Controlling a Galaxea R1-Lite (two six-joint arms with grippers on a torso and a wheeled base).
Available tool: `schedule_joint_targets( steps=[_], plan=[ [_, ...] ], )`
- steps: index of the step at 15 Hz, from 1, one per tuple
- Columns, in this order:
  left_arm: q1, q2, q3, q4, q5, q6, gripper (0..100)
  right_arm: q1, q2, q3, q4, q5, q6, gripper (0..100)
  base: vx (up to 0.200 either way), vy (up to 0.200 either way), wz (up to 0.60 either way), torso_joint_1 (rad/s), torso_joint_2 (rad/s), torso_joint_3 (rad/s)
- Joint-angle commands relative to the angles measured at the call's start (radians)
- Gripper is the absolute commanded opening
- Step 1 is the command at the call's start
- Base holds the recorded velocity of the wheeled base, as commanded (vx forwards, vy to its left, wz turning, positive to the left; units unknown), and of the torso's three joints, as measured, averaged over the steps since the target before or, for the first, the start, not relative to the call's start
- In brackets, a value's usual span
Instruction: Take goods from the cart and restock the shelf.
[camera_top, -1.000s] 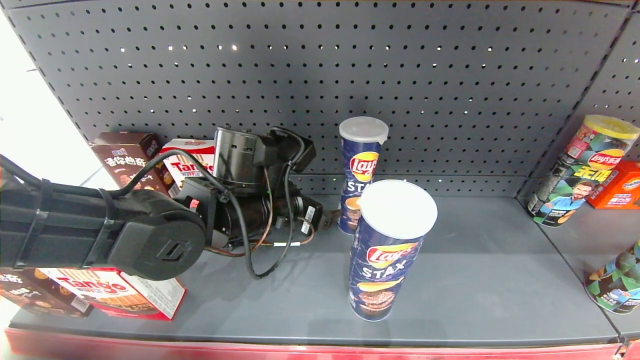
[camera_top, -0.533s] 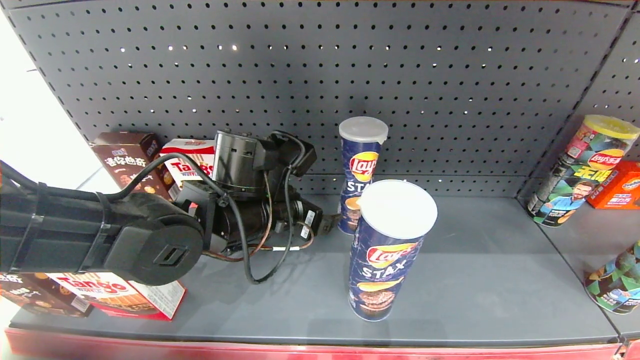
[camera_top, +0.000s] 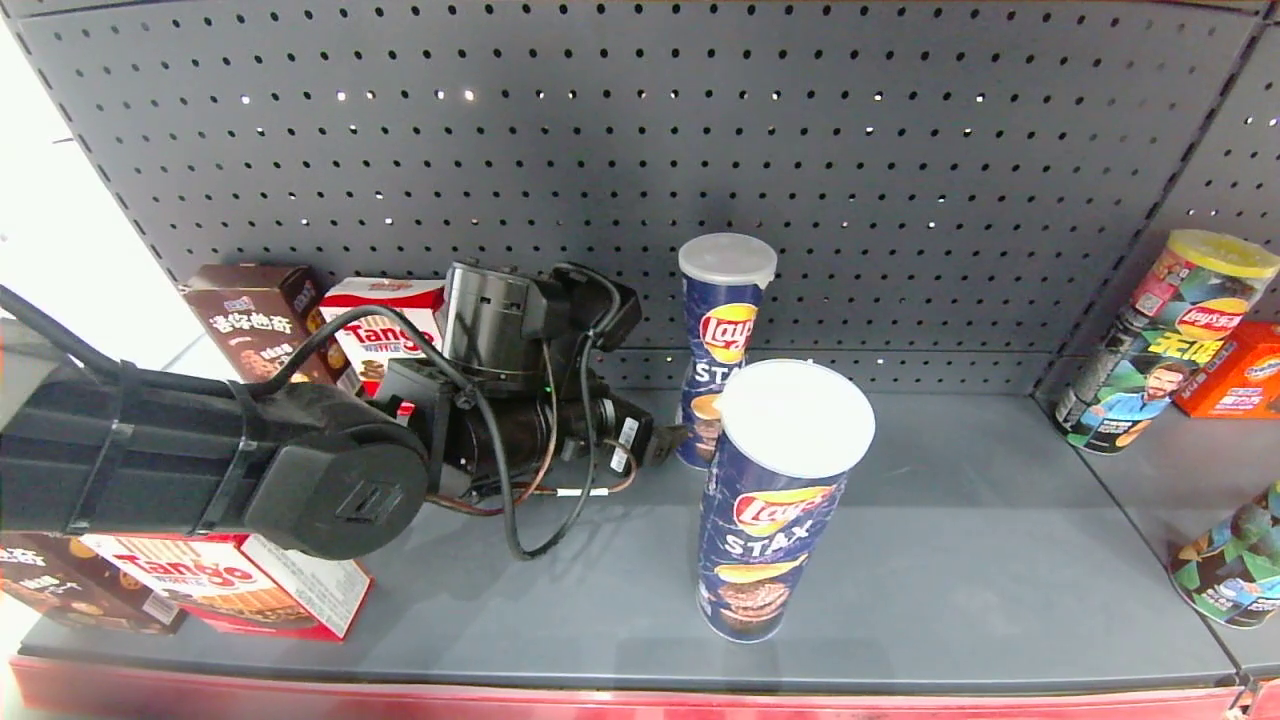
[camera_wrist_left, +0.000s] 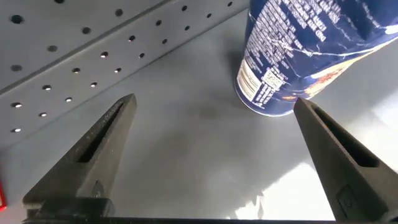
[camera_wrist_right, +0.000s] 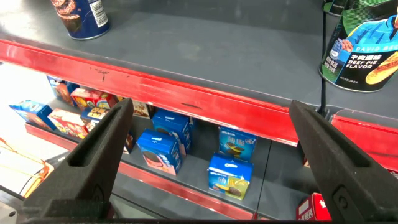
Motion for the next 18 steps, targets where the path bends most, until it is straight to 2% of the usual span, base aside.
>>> schedule_joint_targets(
  steps=[1,7,10,13,17,18],
  plan=[
    [-0.001,0.026,-0.025,0.0,-0.001,0.0,100,0.001,0.001,0.0,0.0,0.0,0.0,100,0.0,0.0,0.0,0.0,0.0,0.0],
    [0.0,0.031,-0.033,0.0,0.001,0.001,100,0.001,0.001,0.0,0.0,0.0,0.0,100,0.0,0.0,0.0,0.0,0.0,0.0],
    [0.013,-0.024,-0.035,0.003,0.004,0.0,100,0.001,0.001,0.0,0.0,0.0,0.0,100,0.0,0.0,0.0,0.0,0.0,0.0],
    [0.039,-0.133,-0.033,0.02,0.013,0.006,100,0.001,0.001,0.0,0.0,0.0,0.0,100,0.0,0.0,0.0,0.0,0.0,0.0],
    [0.028,-0.287,-0.022,0.024,0.065,0.001,100,0.001,0.001,0.0,0.0,0.0,0.0,100,0.0,0.0,0.0,0.0,0.0,0.0],
    [0.033,-0.351,0.014,0.02,0.074,0.007,100,0.001,0.001,0.0,0.0,0.0,0.0,100,0.0,0.0,0.0,0.0,0.0,0.0]
  ],
)
